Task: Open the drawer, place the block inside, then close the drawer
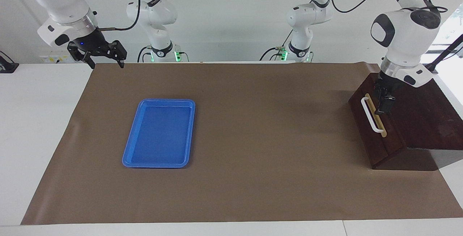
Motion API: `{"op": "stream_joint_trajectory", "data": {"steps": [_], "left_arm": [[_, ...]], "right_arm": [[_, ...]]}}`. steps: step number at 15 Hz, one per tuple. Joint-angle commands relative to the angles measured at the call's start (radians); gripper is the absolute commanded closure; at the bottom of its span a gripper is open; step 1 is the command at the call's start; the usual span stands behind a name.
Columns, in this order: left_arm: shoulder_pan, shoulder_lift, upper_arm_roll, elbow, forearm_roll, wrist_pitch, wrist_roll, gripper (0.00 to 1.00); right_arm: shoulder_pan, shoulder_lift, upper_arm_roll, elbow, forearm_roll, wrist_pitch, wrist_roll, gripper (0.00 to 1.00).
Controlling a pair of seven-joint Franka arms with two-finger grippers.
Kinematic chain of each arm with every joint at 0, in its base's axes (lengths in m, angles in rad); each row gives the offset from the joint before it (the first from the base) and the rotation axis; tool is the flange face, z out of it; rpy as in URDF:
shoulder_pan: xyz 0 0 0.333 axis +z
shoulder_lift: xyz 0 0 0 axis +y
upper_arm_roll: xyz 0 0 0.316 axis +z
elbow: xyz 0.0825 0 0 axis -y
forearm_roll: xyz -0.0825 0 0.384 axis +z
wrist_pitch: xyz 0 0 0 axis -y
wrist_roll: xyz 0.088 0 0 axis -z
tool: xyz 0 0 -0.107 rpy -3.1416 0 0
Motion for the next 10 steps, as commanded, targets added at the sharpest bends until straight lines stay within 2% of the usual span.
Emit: {"op": "stream_joint_trajectory", "data": {"steps": [1,5,10], "left_arm": [[-0.041,-0.058,0.009,-0.005,0.007,-0.079,0.126,0.00],[-0.036,-0.111,0.011,-0.003,0.007,-0.171,0.441,0.00],[-0.025,-0.135,0.018,-0.005,-0.028,-0.197,0.687,0.00]], "right_arm": [[-0.015,-0.010,0.004,-0.006,0.009,0.010,-0.022,0.00],[-0.015,-0.010,0.004,-0.006,0.009,0.010,-0.022,0.00],[-0.015,-0.010,0.004,-0.006,0.009,0.010,-0.022,0.00]]}}
